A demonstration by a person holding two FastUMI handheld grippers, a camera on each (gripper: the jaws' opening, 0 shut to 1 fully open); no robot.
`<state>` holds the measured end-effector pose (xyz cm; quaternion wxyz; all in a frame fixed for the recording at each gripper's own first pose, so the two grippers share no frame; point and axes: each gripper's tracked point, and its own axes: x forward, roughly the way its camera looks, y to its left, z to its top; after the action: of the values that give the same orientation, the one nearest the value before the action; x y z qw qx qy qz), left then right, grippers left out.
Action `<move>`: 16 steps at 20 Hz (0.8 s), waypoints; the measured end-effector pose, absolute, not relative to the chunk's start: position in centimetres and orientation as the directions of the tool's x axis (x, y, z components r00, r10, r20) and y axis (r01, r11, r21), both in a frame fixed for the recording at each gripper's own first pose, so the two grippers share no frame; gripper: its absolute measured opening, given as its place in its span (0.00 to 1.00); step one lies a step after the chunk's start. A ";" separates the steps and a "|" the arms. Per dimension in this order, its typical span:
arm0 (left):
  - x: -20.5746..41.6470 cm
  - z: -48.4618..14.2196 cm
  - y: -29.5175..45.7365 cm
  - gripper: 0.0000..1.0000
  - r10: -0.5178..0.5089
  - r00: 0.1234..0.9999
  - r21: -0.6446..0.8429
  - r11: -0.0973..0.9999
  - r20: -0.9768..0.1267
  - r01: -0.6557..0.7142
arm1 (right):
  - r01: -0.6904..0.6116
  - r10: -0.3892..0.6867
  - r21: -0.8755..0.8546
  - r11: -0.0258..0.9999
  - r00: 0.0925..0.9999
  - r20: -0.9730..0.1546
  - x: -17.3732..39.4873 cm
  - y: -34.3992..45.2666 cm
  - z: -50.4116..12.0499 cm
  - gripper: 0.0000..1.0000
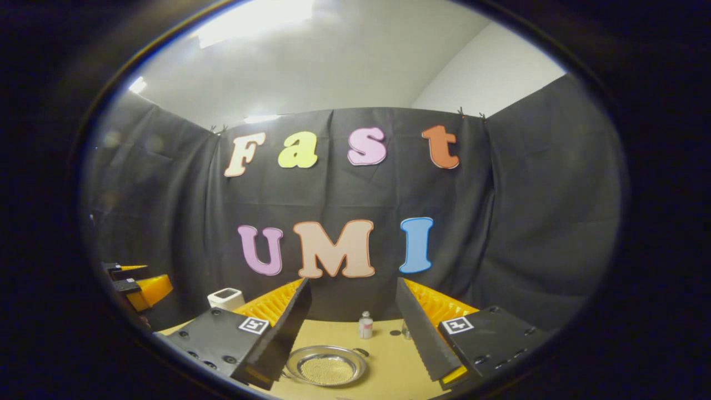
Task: First push the handle of the pot to place it horizontally, then grasp the pot with both hands and set it on the induction cooktop.
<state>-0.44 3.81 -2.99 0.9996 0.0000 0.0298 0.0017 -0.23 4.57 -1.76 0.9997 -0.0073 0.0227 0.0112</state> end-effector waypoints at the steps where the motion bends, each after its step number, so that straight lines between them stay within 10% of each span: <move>1: 0.1 -3.1 3.7 0.89 0.016 0.998 0.003 1.000 -0.061 -0.015 | -0.035 0.034 -0.024 0.999 0.999 -0.041 0.3 4.4 -1.7 0.91; 8: 3.1 -3.2 -0.4 0.89 0.026 0.997 -0.003 1.000 -0.074 -0.026 | -0.052 0.054 0.041 0.998 0.996 -0.065 4.4 1.5 -4.1 0.58; 13: 3.8 -4.2 -2.6 0.84 0.031 0.995 0.011 0.999 -0.098 -0.030 | -0.059 0.065 0.092 0.994 0.996 -0.064 5.8 -0.9 -5.6 0.13; 16: 4.8 -4.5 -3.5 0.89 0.014 0.996 0.009 1.000 -0.092 -0.014 | -0.056 0.069 0.145 0.988 0.994 -0.084 6.3 -1.7 -7.6 0.11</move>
<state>4.77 -3.48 -4.52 0.9989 0.0042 0.0462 0.0070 6.28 -1.66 -7.65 0.9960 0.0712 0.0447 0.0315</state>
